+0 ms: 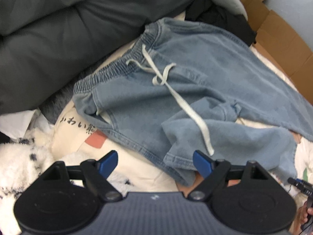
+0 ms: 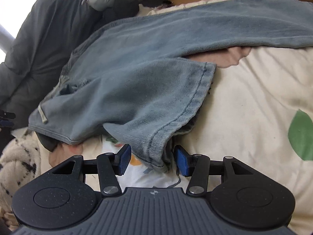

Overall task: Fold clothes
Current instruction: 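Grasp the jeans leg hem with the right gripper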

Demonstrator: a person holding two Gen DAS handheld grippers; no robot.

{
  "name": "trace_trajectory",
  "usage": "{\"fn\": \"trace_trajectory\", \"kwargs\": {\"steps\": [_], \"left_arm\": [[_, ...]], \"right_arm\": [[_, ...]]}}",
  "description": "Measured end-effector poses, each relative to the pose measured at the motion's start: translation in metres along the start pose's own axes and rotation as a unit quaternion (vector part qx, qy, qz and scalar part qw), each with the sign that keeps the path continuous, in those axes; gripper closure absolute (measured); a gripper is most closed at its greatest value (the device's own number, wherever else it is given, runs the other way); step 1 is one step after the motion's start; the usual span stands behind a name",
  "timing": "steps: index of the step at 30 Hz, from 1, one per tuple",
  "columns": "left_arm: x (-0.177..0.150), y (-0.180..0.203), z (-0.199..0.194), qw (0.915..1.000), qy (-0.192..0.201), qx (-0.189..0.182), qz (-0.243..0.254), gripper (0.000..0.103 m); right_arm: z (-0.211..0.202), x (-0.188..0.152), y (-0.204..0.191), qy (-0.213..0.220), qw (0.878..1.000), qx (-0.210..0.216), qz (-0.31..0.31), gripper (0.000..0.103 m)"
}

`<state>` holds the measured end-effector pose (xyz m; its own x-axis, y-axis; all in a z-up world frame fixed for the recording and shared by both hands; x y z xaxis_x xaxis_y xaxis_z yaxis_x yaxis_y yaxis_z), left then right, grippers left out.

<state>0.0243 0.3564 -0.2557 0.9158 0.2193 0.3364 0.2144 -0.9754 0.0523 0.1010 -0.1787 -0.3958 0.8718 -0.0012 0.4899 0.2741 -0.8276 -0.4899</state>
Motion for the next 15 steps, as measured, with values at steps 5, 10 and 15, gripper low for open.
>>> {"fn": "trace_trajectory", "kwargs": {"steps": [5,10,15], "left_arm": [[-0.007,-0.001,0.01,0.9999,-0.014,0.007,0.007,0.017],[-0.011,-0.003,0.014,0.9997,-0.02,0.008,0.007,0.017],[-0.011,-0.002,0.011,0.9998,-0.016,0.005,0.006,0.017]], "right_arm": [[0.009,0.004,-0.004,-0.001,0.999,0.037,-0.008,0.047],[0.012,0.002,-0.005,-0.023,0.995,0.094,0.015,0.056],[0.004,0.008,0.008,-0.007,0.991,0.106,0.077,0.089]]}}
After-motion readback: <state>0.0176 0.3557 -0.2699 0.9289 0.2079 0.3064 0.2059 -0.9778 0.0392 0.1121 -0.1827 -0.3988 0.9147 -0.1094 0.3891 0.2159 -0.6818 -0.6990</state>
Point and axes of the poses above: each gripper's, at about its wrist camera, not at the fingertips, and z roughly the way its jaws point, y to its right, x to its top, the point moved 3 cm from there along z, roughly the way its jaws point, and after that the axes turned 2 degrees about y, right-handed, at the moved point
